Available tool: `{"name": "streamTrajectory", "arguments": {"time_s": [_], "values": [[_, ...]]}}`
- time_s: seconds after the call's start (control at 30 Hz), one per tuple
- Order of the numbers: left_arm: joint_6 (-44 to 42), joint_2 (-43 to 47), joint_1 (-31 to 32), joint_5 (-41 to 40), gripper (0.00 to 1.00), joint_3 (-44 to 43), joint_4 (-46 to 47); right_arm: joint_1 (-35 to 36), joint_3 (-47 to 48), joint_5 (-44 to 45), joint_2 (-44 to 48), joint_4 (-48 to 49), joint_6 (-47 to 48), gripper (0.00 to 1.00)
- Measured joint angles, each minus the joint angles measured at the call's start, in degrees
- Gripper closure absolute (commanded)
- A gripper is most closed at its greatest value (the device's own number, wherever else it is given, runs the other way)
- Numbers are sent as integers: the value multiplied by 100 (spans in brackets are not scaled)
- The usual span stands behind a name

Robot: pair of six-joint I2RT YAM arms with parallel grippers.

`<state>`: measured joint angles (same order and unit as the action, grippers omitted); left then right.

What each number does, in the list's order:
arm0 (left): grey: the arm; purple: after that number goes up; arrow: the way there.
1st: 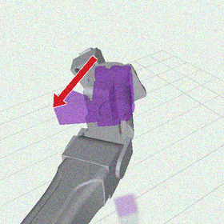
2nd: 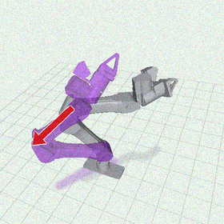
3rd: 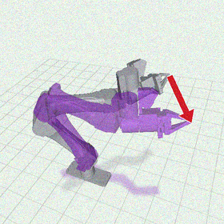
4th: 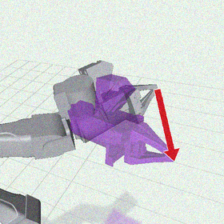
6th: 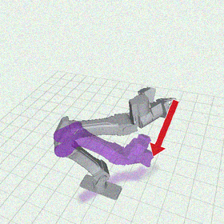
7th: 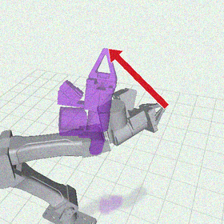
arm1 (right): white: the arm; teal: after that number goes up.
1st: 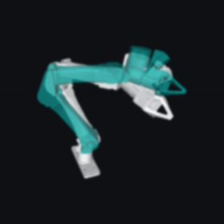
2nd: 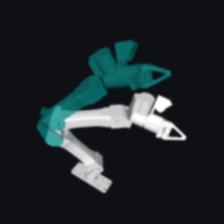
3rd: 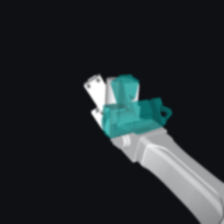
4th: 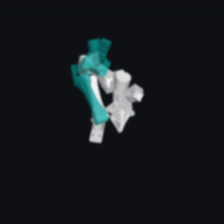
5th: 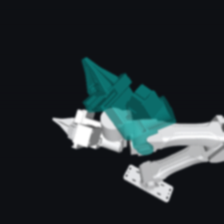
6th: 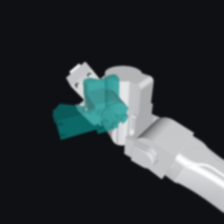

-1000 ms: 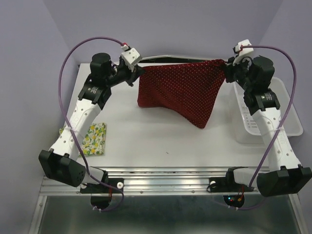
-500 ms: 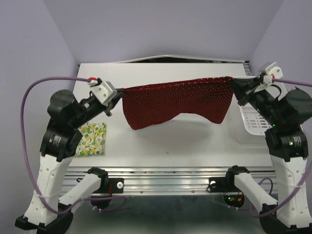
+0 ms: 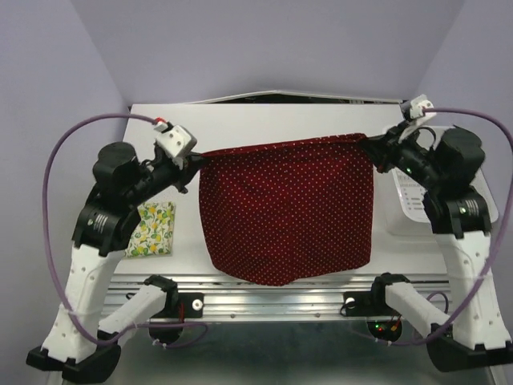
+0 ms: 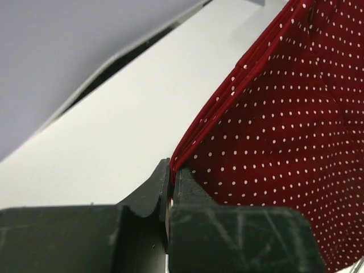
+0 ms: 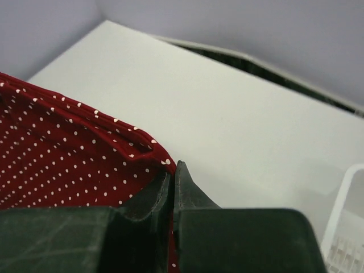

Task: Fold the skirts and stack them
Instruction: Flatten the skirt out

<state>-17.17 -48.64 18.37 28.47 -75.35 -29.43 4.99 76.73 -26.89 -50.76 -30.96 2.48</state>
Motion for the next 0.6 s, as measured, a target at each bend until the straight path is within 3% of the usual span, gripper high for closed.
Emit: {"name": "streamTrajectory", "arguments": {"time_s": [0.17,0.37,0.6], "values": [[243,-1480,-2,-601,100,96,323,-2,-601,400,-1480,608,13,99],[444,-4310,-44,-1252,100,-133,857,-4,-761,931,-3733,1349,20,99],[723,-6988,-273,-1467,100,-2035,1106,-2,293,1318,-5823,2118,-120,99]]}}
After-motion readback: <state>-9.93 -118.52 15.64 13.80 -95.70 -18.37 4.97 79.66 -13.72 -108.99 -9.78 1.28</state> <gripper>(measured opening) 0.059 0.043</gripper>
